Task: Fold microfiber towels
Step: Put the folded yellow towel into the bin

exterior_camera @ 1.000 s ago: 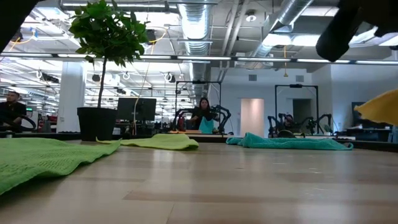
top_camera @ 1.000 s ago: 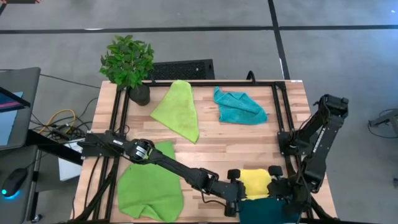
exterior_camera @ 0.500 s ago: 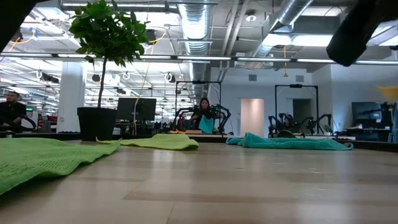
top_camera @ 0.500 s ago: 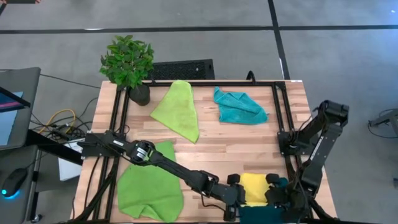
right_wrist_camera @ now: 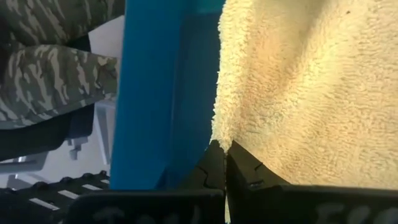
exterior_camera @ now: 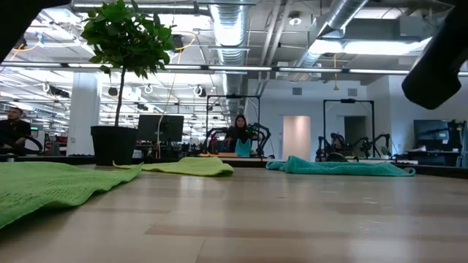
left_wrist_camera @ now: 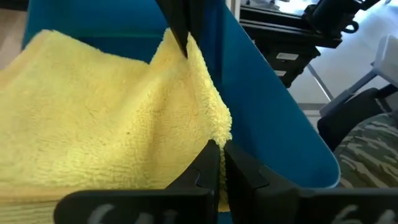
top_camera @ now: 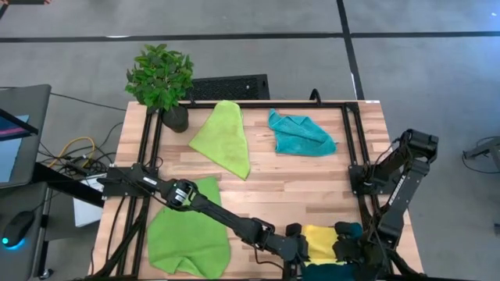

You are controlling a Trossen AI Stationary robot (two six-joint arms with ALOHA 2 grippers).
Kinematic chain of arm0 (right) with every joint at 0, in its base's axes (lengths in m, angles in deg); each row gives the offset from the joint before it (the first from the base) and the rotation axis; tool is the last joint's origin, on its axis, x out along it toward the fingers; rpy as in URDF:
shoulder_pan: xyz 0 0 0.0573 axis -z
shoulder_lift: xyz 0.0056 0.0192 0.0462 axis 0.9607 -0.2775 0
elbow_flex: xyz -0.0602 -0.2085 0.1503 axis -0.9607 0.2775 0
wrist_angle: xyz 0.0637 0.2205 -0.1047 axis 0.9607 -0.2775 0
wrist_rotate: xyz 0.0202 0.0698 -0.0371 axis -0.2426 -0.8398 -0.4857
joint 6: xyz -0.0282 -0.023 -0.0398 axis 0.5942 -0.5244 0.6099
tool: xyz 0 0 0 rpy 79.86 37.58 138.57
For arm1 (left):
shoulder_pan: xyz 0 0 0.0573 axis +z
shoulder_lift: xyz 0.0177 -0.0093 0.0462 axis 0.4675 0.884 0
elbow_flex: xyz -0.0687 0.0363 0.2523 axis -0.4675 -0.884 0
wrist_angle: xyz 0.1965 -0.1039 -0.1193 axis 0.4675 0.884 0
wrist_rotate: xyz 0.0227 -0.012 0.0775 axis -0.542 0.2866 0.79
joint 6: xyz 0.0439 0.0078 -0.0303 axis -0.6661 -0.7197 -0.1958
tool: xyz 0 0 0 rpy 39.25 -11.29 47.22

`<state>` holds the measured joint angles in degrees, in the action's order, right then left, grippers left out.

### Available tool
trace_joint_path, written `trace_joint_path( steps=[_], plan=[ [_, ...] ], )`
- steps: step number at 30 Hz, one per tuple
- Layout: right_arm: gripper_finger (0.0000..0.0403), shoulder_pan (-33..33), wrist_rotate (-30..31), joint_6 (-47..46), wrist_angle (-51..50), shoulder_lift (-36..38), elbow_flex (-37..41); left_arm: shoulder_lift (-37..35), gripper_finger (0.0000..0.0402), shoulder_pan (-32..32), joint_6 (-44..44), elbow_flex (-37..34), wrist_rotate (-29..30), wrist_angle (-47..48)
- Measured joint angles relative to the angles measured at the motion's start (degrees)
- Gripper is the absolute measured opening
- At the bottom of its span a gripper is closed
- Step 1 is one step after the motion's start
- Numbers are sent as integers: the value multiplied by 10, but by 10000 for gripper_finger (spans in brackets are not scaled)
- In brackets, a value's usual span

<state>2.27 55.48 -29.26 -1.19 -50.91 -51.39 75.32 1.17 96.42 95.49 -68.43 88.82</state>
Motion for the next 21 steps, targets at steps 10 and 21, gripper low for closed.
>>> trace_joint_path(
  steps=[10,21],
  plan=[
    [51,-4,-78,-16,-7,0,2,0,17,-4,9,-1,3,8],
    [129,-8,-58,-16,-17,0,1,0,78,-2,28,-1,14,6]
  ],
)
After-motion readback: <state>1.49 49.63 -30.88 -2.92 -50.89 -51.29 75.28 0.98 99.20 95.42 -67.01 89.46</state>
